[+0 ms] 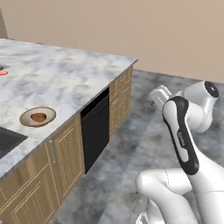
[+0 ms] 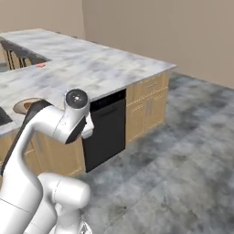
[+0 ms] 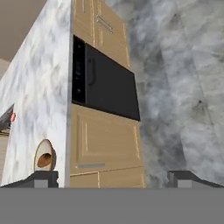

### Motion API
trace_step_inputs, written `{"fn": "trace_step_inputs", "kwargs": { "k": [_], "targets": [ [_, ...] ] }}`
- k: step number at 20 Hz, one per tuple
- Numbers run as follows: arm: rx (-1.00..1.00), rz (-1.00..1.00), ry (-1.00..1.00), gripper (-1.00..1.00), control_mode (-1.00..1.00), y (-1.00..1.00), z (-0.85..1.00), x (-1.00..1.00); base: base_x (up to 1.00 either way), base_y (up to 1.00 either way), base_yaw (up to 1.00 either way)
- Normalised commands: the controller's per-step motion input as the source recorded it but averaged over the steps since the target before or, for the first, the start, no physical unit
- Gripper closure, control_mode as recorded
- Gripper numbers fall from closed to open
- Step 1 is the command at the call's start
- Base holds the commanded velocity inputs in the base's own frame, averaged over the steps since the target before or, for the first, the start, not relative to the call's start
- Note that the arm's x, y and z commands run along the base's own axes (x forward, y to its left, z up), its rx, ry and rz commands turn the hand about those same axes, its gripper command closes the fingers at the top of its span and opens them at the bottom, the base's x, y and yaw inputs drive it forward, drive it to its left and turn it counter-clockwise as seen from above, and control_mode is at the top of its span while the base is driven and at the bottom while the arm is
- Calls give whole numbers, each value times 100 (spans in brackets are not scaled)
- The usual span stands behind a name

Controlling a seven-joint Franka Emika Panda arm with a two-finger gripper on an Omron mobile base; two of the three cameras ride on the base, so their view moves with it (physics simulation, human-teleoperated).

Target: Move the cup from next to the sink to the open cabinet. Then, move the bowl with the potato to the fridge to clear the area for faucet cleaning.

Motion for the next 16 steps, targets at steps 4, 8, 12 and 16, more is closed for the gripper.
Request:
{"fn": "trace_step_inputs", "kwargs": {
  "k": [4,8,12,16],
  "targets": [
    [0,0,0,-100,100,0,0,0,100,-1,51],
    [0,0,0,-100,100,0,0,0,100,-2,60],
    [0,0,0,-100,100,0,0,0,89,-12,69],
    [0,0,0,-100,100,0,0,0,58,-19,70]
  ]
}}
